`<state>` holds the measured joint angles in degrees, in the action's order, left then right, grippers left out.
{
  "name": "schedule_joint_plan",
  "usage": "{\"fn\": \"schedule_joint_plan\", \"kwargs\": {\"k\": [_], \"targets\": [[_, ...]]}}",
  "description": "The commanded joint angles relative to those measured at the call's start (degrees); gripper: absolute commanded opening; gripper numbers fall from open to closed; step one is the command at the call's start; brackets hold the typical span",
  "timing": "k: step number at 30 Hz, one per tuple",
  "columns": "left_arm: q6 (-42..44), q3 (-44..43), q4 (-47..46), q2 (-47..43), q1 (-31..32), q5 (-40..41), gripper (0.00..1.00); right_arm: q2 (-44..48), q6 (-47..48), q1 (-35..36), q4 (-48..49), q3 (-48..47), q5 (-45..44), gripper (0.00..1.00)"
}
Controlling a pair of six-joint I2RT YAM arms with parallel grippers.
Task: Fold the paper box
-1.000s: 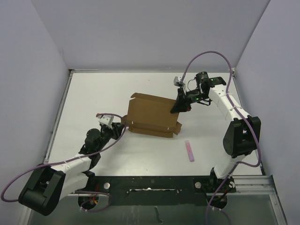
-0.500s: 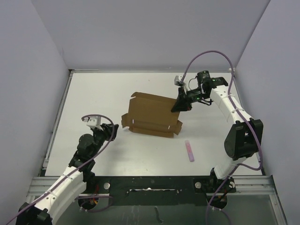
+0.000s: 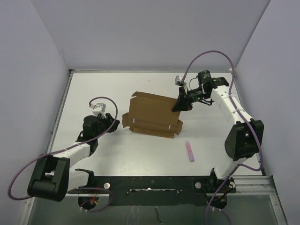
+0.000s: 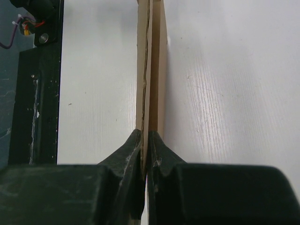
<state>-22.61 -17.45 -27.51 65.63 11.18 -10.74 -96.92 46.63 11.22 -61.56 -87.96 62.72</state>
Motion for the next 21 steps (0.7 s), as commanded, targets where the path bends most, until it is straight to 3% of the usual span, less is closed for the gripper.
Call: {"fn": "schedule_joint_plan", "kwargs": {"k": [1,5,11,21], "targets": [[3.31,-4.9,-17.68,9.03,0.15,-14.15,0.31,1.4,1.0,-0.45,0.39,-1.06,-1.42,0.0],[3.67,-4.95,-23.55,13.34,0.77,-20.36,0.31,1.13,0.77,-0.58,0.47,-1.07,-1.48,0.0],[3.26,0.37,-30.28,13.3,2.75,-23.56,0.31,1.05,0.39,-0.59,0.8,-0.99,-1.39,0.0],[3.78,3.4,-27.29,9.66,5.3,-21.33,0.35,0.81,0.7,-0.58,0.86,-0.1,-1.33,0.0]]}}
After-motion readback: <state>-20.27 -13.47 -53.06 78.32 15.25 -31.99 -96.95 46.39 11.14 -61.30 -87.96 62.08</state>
